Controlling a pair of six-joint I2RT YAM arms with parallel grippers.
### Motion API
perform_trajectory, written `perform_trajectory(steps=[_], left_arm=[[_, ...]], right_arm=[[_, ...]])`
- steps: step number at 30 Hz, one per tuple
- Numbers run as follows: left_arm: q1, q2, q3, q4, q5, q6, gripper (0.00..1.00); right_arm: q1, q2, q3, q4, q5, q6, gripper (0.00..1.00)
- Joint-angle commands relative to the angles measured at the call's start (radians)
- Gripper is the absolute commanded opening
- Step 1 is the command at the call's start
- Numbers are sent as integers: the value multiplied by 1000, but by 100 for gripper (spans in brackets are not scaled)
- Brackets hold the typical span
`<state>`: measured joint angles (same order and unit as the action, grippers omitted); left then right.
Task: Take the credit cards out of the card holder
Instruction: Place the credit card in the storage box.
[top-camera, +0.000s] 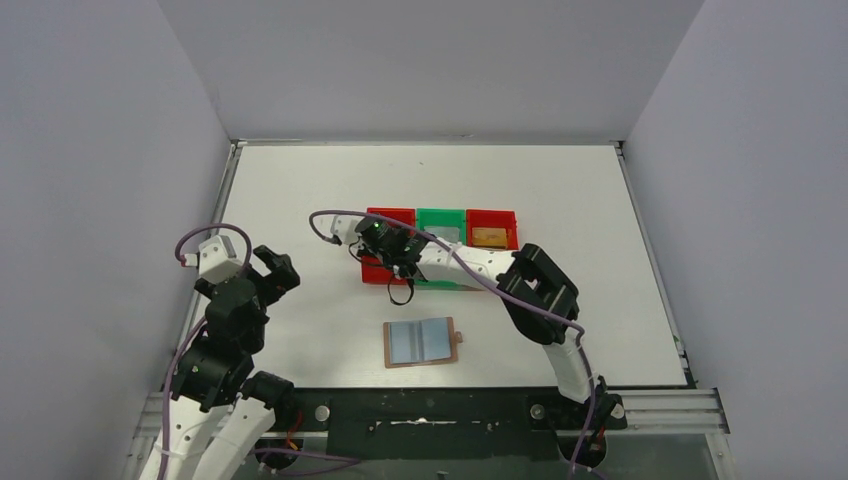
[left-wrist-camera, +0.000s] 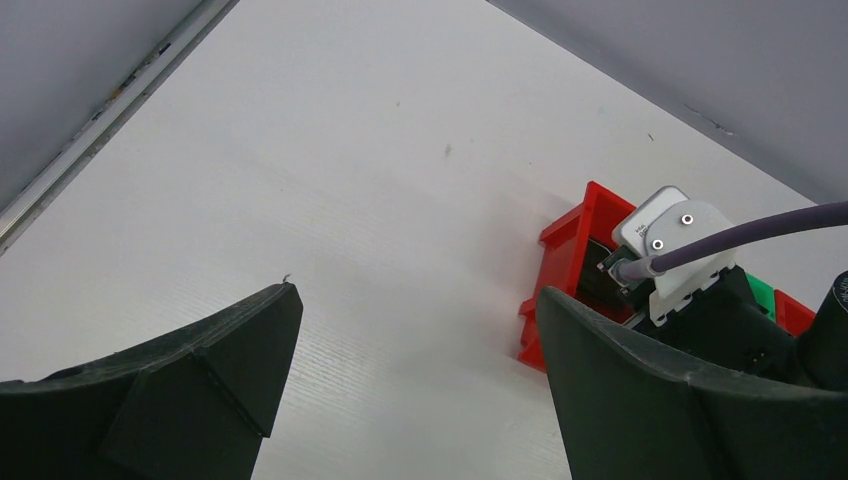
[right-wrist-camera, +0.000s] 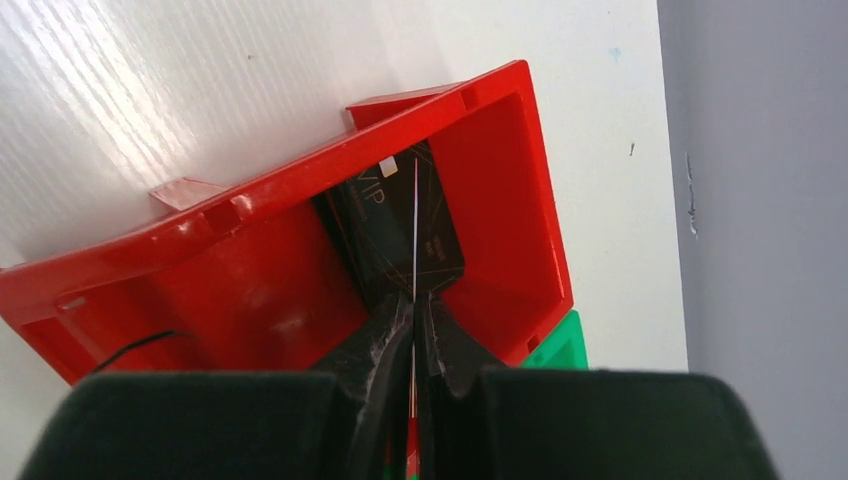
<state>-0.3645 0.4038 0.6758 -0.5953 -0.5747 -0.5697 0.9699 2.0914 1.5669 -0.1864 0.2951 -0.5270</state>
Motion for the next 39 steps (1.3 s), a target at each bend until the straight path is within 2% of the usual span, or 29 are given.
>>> perform_trajectory(steps=[1, 20, 25, 31, 39], left_arm=[[6, 0, 5, 35, -8, -7, 89], [6, 19, 6, 29, 3, -3, 90], [6, 22, 8, 26, 2, -5, 90], [5, 26, 6, 28, 4, -5, 90], [5, 28, 6, 29, 5, -4, 90]], right_arm=[[-15, 3, 61, 19, 31, -97, 0], [-45, 113, 97, 25, 57, -267, 3], [-47, 130, 96, 15, 41, -270, 11], [-51, 111, 94, -14, -7, -248, 26], [-67, 83, 86, -19, -33, -188, 34]])
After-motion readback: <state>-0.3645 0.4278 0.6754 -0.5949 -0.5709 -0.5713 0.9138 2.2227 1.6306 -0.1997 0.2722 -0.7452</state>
